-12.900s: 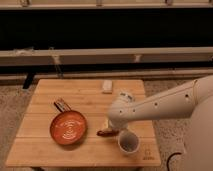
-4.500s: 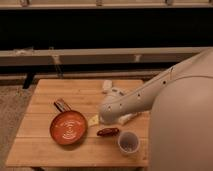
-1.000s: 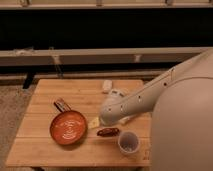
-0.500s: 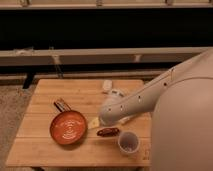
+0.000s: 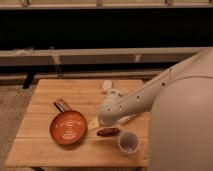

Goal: Drag the pepper across the table

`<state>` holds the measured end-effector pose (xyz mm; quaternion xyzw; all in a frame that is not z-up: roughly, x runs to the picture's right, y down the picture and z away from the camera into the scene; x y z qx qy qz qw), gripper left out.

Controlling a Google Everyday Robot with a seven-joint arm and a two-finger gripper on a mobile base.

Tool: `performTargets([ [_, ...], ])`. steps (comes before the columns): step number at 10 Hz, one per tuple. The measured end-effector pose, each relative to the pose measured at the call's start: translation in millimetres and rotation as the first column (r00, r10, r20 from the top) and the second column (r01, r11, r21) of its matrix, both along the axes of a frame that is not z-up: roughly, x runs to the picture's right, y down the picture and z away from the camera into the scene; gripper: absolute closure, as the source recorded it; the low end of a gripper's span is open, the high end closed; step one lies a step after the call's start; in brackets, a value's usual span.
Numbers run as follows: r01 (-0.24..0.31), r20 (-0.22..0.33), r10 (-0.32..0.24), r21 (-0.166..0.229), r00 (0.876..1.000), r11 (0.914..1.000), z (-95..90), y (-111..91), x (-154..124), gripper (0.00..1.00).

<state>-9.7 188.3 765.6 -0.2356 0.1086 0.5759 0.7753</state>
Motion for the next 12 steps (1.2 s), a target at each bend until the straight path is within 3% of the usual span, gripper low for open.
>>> performTargets([
  [3,0.115,0.051,-0.115,-0.001,0.992,0.9934,5.0,5.8,-8.2,0.0],
  [6,0.175,0.077,-0.173,-0.017,0.982,0.9844,13.1,12.4,-10.1,0.0],
  [12,0.298,0.109,-0.292,-0.045,0.95,0.9534,36.4,30.1,-17.6,0.0],
])
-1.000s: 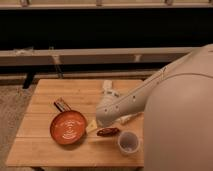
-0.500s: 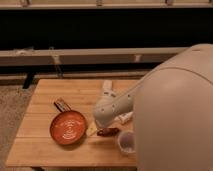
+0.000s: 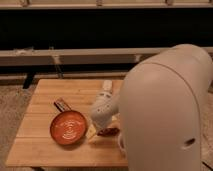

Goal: Drag the pepper across the table

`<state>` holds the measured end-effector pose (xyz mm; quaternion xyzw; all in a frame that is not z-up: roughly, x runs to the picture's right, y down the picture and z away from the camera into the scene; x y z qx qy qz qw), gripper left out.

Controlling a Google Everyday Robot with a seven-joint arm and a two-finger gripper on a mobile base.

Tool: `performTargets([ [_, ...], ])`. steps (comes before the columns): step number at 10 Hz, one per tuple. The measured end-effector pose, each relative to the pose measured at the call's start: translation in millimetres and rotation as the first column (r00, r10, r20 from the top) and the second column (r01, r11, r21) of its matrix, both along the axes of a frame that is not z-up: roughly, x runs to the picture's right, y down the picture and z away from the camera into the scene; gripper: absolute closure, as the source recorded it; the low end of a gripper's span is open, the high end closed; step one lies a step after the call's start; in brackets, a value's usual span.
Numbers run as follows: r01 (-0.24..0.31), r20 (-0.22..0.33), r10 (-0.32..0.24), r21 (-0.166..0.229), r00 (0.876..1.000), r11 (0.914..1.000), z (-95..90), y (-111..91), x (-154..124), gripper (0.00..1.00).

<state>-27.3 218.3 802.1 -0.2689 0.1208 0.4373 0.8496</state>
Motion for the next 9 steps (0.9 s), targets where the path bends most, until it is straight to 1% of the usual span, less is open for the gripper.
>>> performTargets([
  [5,0.074,-0.002,-0.074,-0.006,0.997,0.9973,11.1,9.5,-1.9,0.0],
  [9,0.131,-0.019,-0.131,-0.006,0.991,0.9914,19.9,13.6,4.3,0.0],
])
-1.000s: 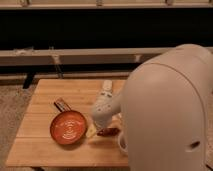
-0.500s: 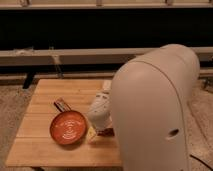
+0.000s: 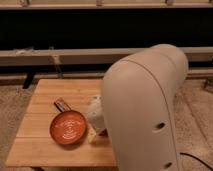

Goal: Drag the pepper across the table

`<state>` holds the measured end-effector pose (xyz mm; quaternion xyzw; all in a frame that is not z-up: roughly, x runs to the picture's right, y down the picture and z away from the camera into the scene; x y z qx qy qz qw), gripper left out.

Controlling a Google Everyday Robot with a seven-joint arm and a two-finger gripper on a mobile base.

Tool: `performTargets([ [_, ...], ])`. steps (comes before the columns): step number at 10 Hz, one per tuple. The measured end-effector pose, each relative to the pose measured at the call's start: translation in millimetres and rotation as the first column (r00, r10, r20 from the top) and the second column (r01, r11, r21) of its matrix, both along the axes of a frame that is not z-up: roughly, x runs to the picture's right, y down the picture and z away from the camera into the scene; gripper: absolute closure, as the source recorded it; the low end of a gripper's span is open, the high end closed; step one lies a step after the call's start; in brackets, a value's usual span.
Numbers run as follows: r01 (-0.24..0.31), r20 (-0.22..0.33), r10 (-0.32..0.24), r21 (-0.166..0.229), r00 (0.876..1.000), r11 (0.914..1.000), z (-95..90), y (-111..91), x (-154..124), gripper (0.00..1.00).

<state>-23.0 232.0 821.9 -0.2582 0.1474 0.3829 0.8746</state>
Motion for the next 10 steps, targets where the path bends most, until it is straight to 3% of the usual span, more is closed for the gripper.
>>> performTargets([
  [3,0.05,-0.01,-0.05,-0.006,0.999,0.9987,7.5,5.2,5.1,0.0],
  [6,0.074,-0.006,-0.075,-0.043,0.997,0.9963,13.4,12.9,5.9,0.01],
  [10,0.041,-0.028,-0.042,-0.03,0.999,0.9987,12.2,12.3,10.9,0.36],
])
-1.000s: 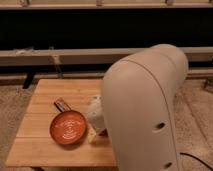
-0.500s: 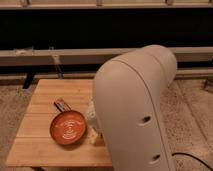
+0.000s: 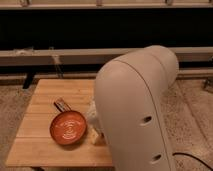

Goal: Drag the pepper across the table

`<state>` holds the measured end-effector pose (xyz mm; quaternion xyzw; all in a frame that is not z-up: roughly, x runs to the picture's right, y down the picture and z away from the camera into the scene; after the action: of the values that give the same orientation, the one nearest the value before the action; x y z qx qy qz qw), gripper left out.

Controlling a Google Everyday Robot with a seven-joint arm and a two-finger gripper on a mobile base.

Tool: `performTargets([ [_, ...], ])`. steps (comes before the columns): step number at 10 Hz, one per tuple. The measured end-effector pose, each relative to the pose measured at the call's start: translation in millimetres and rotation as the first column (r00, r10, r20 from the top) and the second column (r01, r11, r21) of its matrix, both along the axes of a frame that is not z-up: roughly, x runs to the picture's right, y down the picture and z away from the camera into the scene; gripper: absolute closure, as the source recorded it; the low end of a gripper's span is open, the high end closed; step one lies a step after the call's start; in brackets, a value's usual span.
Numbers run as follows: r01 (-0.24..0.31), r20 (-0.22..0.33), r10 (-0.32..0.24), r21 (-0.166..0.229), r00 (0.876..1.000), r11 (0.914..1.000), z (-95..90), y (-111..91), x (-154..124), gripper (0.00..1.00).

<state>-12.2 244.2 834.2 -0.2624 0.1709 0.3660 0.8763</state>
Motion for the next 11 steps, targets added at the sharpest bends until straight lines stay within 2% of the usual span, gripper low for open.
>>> performTargets([
  [3,0.0,0.001,0.0,-0.002,1.0,1.0,-2.0,-0.7,-1.1,0.67],
  [6,-0.002,0.002,0.002,0.001,1.0,1.0,-7.5,-7.2,-3.5,0.94],
  [7,0.007,-0.003,-0.007,-0.006,1.0,1.0,-11.1,-4.8,0.9,0.98],
  [11,-0.009,0.003,0.009,-0.006,1.0,0.9999,-9.4,-8.5,0.2,0.98],
])
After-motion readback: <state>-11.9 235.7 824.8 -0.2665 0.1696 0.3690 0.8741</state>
